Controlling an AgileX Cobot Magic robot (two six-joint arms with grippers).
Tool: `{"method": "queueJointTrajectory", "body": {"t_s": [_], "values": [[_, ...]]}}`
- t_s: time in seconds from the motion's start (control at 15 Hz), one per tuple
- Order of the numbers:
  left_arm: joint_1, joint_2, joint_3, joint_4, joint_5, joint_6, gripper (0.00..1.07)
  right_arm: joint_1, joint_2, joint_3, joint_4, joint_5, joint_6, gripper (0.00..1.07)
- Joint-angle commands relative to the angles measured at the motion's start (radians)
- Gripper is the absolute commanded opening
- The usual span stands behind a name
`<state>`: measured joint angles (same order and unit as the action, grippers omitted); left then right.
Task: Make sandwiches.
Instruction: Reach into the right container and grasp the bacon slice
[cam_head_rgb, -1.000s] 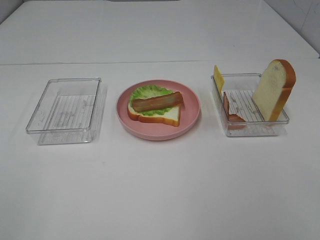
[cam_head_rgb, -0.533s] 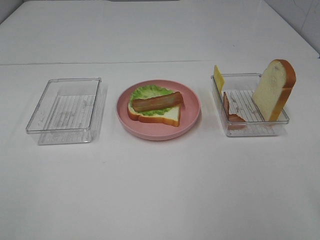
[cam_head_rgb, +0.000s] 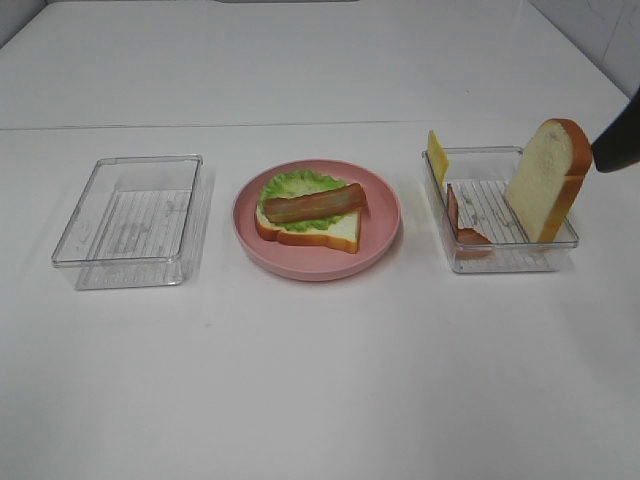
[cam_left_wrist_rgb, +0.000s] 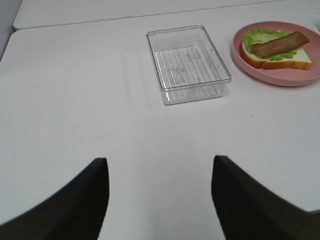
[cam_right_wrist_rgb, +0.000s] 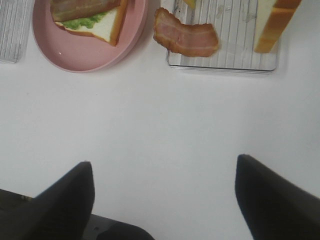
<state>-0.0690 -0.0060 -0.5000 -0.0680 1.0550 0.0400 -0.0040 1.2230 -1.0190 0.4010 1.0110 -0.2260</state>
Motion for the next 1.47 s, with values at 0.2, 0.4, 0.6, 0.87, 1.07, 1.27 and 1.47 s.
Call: {"method": "queueJointTrajectory", "body": {"t_s": [0.2,0.4,0.6,0.87,1.07,1.27,1.47], "values": [[0.002,-0.02,0.002,-0.002,-0.01,-0.006,0.58,-0.006,0.3,-0.282,0.012,0.127,0.009,0.74],[0.002,-0.02,0.002,-0.002,-0.01,-0.006,0.58,0.043,0.402,-0.406,-0.01,0.129,0.033,0.74],[0.002,-0.02,0.002,-0.002,-0.01,-0.006,0.58,0.178,0.543,-0.539,-0.068,0.184,0.095,0.73],[0.002,-0.02,0.002,-0.002,-0.01,-0.006,0.58,0.284,0.716,-0.661,-0.176,0.259,0.205,0.71],[0.002,-0.02,0.002,-0.002,-0.01,-0.006,0.58,0.283,0.815,-0.68,-0.191,0.262,0.247,0.71],[0.002,-0.02,0.002,-0.002,-0.01,-0.006,0.58,0.283,0.865,-0.681,-0.193,0.23,0.25,0.71],[0.002,-0.02,0.002,-0.002,-0.01,-0.006,0.58,0.283,0.902,-0.681,-0.205,0.202,0.25,0.66]]}}
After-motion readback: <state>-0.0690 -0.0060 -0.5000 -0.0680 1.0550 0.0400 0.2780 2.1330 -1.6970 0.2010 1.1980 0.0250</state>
